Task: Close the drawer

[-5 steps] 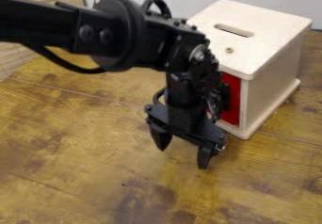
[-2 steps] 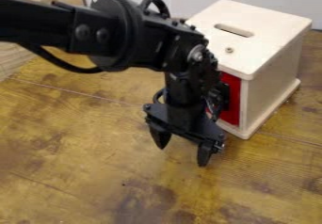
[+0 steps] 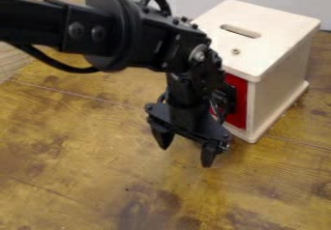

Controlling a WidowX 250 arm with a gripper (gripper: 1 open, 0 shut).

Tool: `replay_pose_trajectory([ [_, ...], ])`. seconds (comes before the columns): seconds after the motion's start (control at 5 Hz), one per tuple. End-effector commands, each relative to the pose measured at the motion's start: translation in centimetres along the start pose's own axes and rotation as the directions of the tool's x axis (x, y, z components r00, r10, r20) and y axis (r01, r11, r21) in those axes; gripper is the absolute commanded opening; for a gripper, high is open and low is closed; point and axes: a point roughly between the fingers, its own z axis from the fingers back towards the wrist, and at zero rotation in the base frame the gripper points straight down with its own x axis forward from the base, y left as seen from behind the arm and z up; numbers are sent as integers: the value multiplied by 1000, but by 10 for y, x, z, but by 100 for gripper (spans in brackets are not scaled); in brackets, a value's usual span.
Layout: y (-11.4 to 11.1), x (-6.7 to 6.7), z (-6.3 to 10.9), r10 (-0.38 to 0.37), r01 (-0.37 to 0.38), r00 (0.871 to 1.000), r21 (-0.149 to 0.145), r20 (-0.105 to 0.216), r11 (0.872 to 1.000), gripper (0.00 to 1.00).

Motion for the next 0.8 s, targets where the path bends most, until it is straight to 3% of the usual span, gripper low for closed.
replay_pose_trajectory([
  [0.0,-5,14,39,-13,14,995,-12,99,1000,100],
  [0.6,2,13,56,-3,1,997,22,81,1000,100],
])
